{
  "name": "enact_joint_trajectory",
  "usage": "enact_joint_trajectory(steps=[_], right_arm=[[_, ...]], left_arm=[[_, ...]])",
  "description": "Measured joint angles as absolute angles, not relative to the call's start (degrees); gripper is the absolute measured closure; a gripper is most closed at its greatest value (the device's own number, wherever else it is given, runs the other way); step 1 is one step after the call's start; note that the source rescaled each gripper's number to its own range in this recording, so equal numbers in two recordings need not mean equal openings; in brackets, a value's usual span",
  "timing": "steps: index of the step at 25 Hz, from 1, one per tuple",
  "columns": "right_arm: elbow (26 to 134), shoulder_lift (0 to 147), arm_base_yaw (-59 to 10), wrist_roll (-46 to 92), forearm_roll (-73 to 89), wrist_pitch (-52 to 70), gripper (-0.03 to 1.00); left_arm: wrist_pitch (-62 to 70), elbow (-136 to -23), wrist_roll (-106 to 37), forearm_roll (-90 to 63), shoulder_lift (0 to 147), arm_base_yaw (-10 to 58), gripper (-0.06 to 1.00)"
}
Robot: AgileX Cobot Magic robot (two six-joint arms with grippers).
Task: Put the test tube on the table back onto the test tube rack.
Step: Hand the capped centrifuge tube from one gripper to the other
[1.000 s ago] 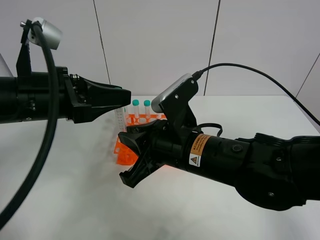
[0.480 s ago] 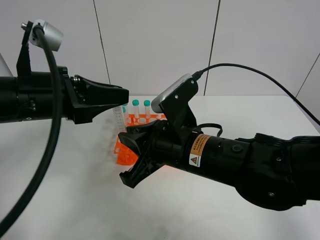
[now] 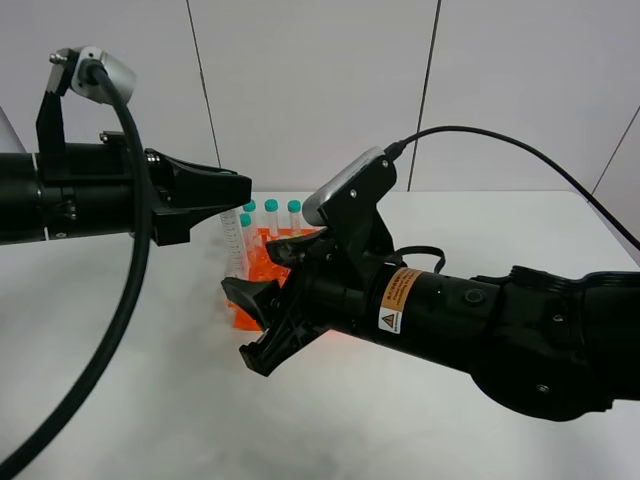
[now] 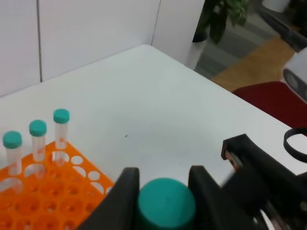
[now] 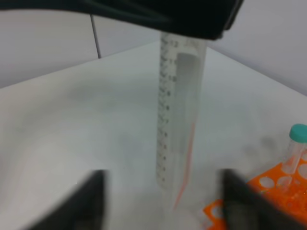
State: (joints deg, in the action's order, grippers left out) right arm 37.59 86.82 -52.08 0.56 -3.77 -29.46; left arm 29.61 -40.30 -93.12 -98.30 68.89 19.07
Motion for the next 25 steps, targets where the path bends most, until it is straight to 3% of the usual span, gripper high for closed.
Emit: enact_joint_trajectory(steps=[2, 6, 13, 25], right_arm=[[37.6, 86.8, -52.1, 0.6, -3.8, -29.5, 0.29], [37.6, 86.8, -52.1, 0.6, -3.8, -29.5, 0.23], [37.6, 86.8, -49.7, 0.6, -3.2, -24.8, 0.23], [37.6, 86.8, -38.6, 2.6, -2.5, -17.4, 0.23]], left_arm=[[29.6, -40.3, -93.2, -98.3, 68.9, 19.1, 0.94], [28.5, -40.3, -93.3, -98.3, 68.9, 19.1, 0.94], [25.6, -40.3, -93.7, -98.3, 68.9, 19.1, 0.94], [24.3, -40.2, -94.1, -98.3, 68.9, 19.1, 0.94]])
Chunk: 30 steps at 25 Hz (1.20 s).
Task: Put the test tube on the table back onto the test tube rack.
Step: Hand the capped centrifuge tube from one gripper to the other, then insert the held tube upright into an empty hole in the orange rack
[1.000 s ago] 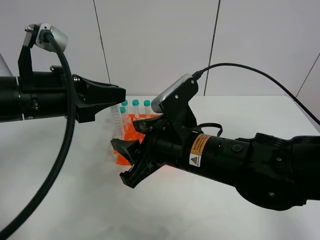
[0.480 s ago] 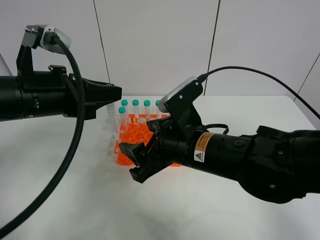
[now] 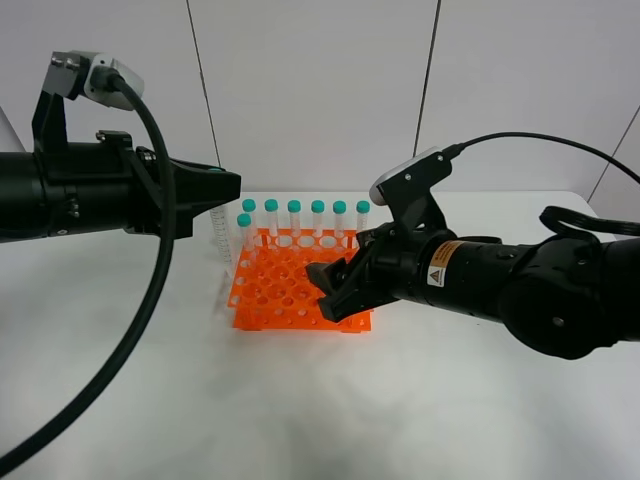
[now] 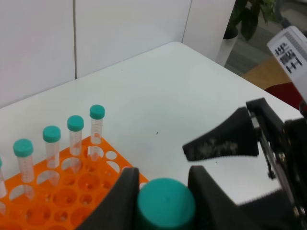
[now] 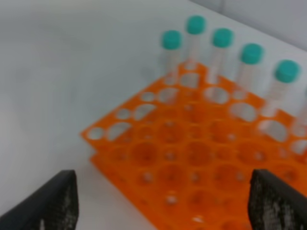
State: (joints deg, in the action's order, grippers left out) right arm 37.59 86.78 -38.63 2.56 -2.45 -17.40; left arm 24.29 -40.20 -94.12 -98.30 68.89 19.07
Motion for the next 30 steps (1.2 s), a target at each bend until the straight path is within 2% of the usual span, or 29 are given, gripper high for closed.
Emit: enact_joint_trajectory(steps=[6, 16, 27, 30], right_arm=[[37.9, 86.8, -32.6, 4.4, -2.5, -13.8, 0.23], [48.2, 86.8, -22.0, 6.0, -3.8, 4.9, 0.23], [49.2, 86.8, -5.3, 6.0, -2.8, 9.8, 0.23], [49.2, 86.1, -3.1, 6.0, -1.7, 10.7, 0.23]], left_arm=[[24.3, -40.2, -94.2, -98.3, 68.9, 19.1, 0.94], [24.3, -40.2, -94.2, -98.3, 68.9, 19.1, 0.94], [24.3, -40.2, -94.3, -98.3, 68.9, 19.1, 0.94], [24.3, -40.2, -94.3, -98.3, 68.9, 19.1, 0.94]])
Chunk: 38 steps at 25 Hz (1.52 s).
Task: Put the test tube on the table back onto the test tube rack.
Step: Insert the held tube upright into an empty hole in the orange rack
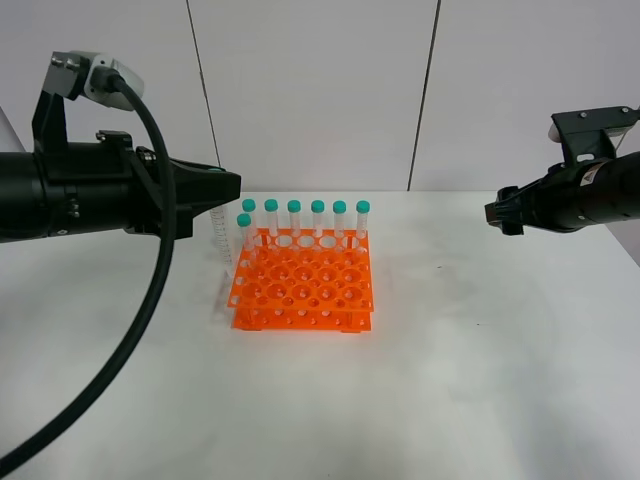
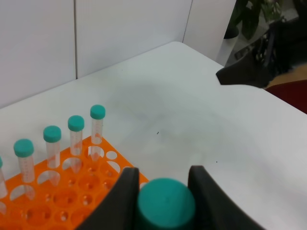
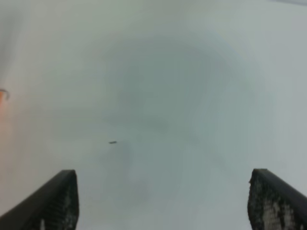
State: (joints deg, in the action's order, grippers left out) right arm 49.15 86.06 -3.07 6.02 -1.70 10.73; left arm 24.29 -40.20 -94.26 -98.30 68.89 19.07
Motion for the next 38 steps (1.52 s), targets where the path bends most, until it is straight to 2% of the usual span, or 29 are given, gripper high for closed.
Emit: enact_joint_trajectory(steps=[28, 38], right_arm=[[49.3, 82.1, -2.8, 6.2, 0.0, 13.2, 0.23], [49.4, 77.5, -2.6, 6.1, 0.0, 19.5, 0.23]], left_arm=[[25.4, -40.2, -94.3, -98.3, 68.9, 19.1, 0.94], [25.4, -40.2, -94.3, -98.1, 68.9, 19.1, 0.94]])
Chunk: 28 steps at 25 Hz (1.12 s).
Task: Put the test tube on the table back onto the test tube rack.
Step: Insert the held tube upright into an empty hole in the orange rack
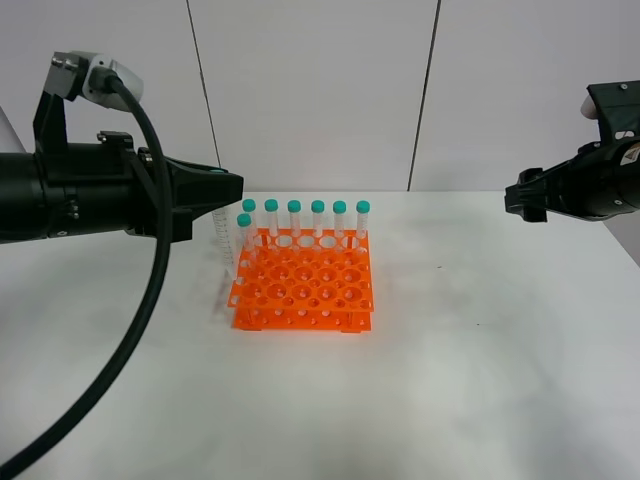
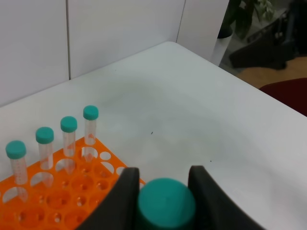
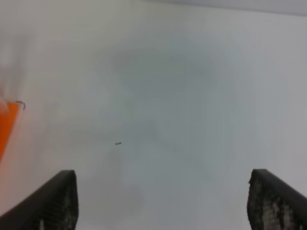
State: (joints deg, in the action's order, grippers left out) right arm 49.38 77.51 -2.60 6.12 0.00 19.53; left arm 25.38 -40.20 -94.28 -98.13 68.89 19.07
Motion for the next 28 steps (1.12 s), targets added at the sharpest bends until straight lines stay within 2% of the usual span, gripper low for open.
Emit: enact_joint_trajectory(steps=[13, 22, 28], right_arm=[[49.4, 74.9, 0.5, 3.0, -1.5, 44.8, 0.23], [49.5, 66.3, 0.5, 2.6, -3.6, 60.7, 0.23], [49.5, 56.9, 0.5, 2.1, -2.5, 66.8, 0.23]], left_arm=[[25.5, -40.0, -94.3, -98.0, 68.9, 19.1, 0.94], [25.5, -40.0, -94.3, -98.0, 68.9, 19.1, 0.94], [25.5, -40.0, -94.3, -98.0, 68.9, 19.1, 0.94]])
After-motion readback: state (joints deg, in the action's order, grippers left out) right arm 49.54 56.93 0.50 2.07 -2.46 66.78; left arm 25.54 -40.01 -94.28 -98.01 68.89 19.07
